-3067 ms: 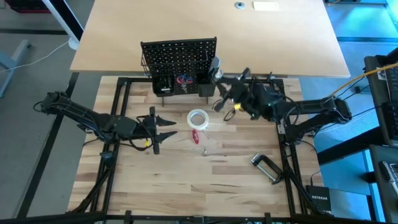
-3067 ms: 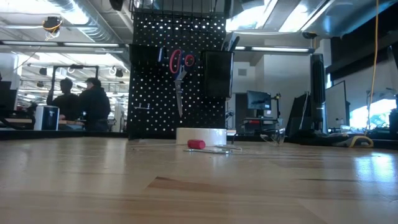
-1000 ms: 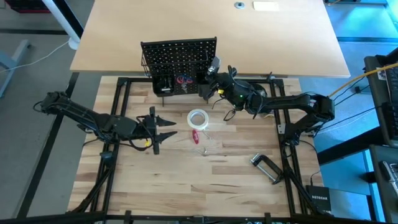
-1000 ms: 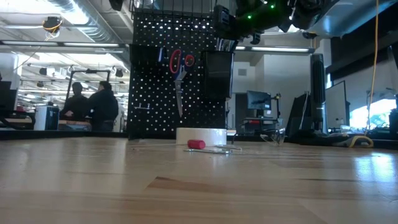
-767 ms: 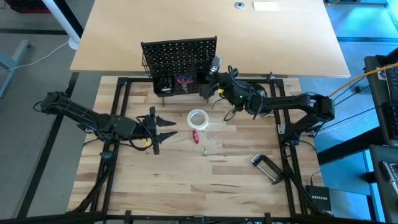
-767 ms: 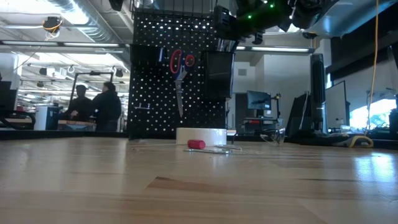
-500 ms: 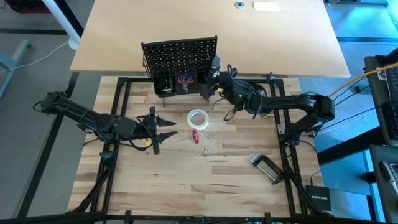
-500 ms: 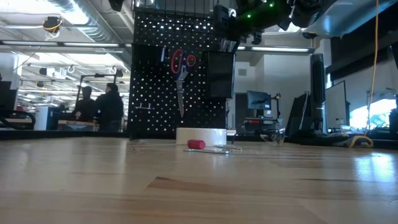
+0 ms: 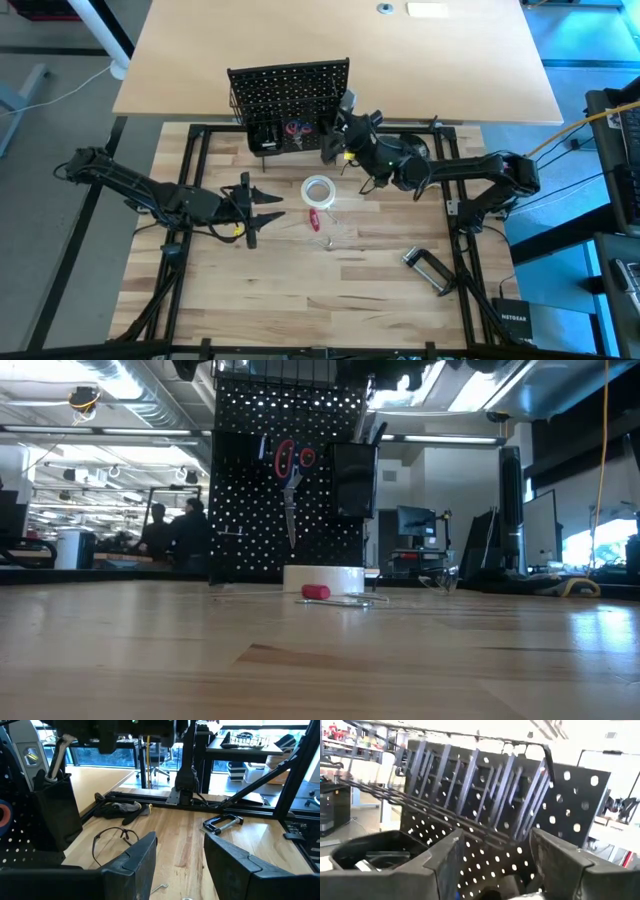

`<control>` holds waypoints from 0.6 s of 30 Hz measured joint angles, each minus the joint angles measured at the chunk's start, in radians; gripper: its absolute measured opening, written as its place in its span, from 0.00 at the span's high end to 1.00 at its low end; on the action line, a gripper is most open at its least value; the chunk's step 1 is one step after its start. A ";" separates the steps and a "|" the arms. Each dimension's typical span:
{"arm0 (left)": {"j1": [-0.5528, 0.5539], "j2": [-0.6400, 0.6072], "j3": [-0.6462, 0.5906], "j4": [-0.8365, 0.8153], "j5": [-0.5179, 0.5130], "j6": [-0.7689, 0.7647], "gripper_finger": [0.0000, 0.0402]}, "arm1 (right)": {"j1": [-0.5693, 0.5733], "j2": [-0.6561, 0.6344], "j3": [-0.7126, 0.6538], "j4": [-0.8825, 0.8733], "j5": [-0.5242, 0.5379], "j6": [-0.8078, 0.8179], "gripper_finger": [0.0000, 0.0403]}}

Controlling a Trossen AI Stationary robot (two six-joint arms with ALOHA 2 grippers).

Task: Hang tools onto peg board
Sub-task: Put the silver ratchet wrench into the left black bin on the peg board

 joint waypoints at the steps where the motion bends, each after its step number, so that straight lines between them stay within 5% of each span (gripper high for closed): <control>1: 0.000 0.000 0.000 0.000 0.000 0.000 0.62 | 0.012 0.000 0.008 0.000 0.011 -0.021 0.44; 11: 0.000 0.000 0.000 -0.008 0.000 0.000 0.62 | 0.145 -0.118 0.032 -0.041 0.114 -0.192 0.44; 18: 0.000 0.000 0.000 -0.008 0.000 -0.008 0.62 | 0.256 -0.276 0.023 -0.468 0.120 -0.059 0.44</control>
